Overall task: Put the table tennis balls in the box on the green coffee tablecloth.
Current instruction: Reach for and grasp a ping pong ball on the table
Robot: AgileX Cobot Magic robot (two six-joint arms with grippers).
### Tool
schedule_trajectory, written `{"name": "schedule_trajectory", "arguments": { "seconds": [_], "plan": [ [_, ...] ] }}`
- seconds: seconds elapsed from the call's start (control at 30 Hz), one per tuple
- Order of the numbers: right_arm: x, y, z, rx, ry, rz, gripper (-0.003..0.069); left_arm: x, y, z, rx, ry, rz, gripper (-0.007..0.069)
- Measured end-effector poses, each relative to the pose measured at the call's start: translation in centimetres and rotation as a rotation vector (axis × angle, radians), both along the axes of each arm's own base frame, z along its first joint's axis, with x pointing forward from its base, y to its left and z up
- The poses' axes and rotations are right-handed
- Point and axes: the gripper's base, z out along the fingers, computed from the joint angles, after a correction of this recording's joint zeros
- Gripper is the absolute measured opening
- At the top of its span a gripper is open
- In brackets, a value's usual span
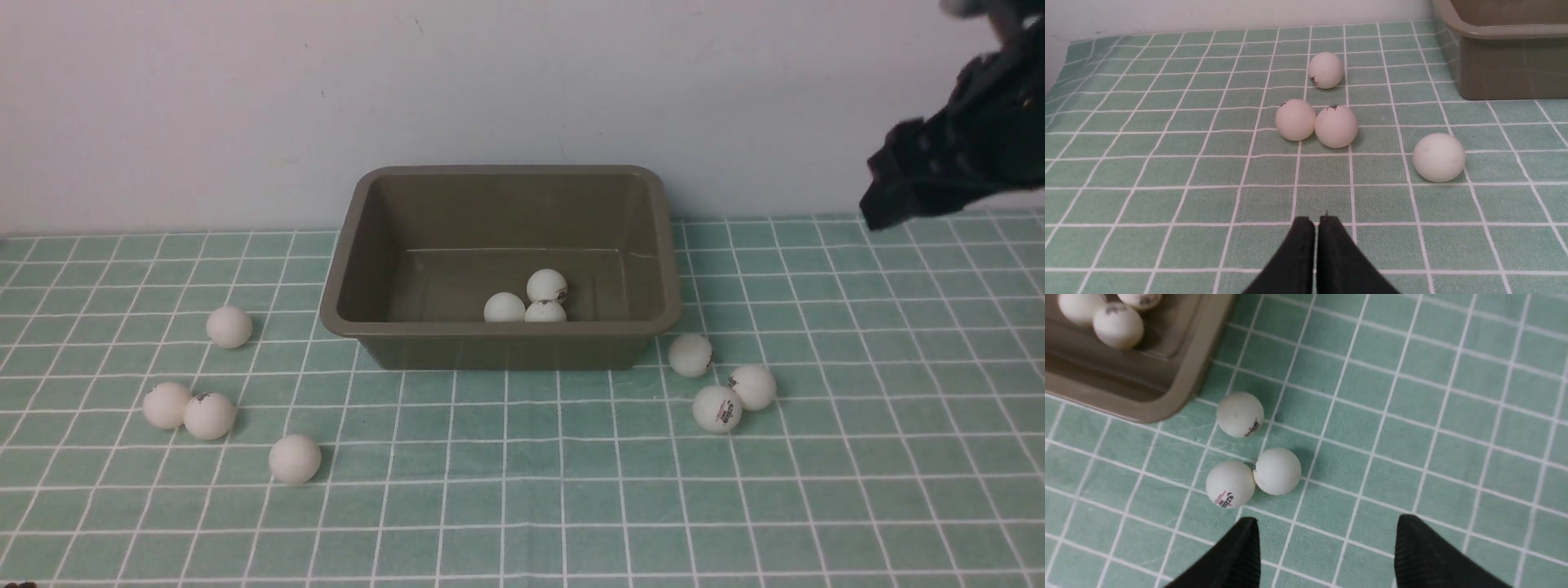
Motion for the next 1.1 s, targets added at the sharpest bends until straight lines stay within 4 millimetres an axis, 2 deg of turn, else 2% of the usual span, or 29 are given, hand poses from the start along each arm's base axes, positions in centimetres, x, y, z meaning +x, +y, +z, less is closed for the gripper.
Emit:
{"name": "schedule_trajectory", "arguments": {
  "seconds": [0.13,0.37,0.57,0.7,1.1],
  "plan": [
    [0.2,0.1,-3.6,0.014,-0.009,-0.001,0.0407,0.0,0.0,0.0,0.000,0.000,0.000,-0.0004],
    [2.0,0.8,-8.1,0.036,0.049,0.002,0.0407,0.0,0.0,0.0,0.000,0.000,0.000,-0.0004],
    [3.1,2.2,-11.7,0.025,0.111,0.032,0.0407,0.0,0.0,0.0,0.000,0.000,0.000,-0.0004],
    [3.3,3.0,-12.9,0.020,0.125,0.049,0.0407,0.0,0.0,0.0,0.000,0.000,0.000,-0.0004],
    [5.0,4.0,-13.9,0.018,0.126,0.063,0.0407,0.0,0.0,0.0,0.000,0.000,0.000,-0.0004]
  ]
}}
